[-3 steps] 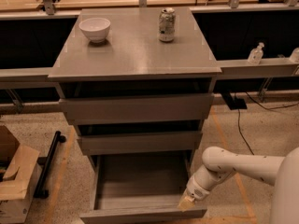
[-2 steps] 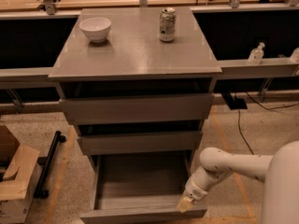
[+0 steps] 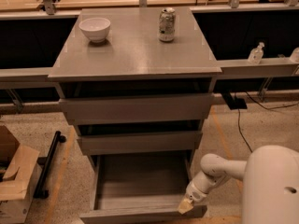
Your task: Close bottom drawer
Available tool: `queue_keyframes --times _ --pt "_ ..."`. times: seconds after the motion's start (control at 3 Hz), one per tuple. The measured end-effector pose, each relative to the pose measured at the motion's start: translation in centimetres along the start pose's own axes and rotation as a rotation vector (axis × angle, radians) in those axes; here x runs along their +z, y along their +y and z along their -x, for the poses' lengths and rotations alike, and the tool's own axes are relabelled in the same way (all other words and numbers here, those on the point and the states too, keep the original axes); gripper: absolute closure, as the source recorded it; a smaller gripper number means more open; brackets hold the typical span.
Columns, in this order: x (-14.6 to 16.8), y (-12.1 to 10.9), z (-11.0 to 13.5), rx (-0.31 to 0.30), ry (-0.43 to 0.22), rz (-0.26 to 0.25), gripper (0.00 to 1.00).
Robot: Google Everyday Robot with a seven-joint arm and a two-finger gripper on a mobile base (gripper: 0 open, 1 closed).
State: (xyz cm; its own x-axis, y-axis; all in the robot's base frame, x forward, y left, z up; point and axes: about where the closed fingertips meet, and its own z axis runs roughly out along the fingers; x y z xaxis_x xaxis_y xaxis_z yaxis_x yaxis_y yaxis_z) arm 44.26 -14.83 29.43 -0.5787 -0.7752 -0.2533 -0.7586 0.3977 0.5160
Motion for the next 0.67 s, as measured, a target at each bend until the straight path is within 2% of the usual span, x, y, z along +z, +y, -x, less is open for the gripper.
queue_keyframes --times 0.33,0.67 --pt "3.3 -3.0 -1.1 0.037 0.031 0.023 1.0" --pt "8.0 -5.8 -3.3 0.108 0.101 0.069 1.0"
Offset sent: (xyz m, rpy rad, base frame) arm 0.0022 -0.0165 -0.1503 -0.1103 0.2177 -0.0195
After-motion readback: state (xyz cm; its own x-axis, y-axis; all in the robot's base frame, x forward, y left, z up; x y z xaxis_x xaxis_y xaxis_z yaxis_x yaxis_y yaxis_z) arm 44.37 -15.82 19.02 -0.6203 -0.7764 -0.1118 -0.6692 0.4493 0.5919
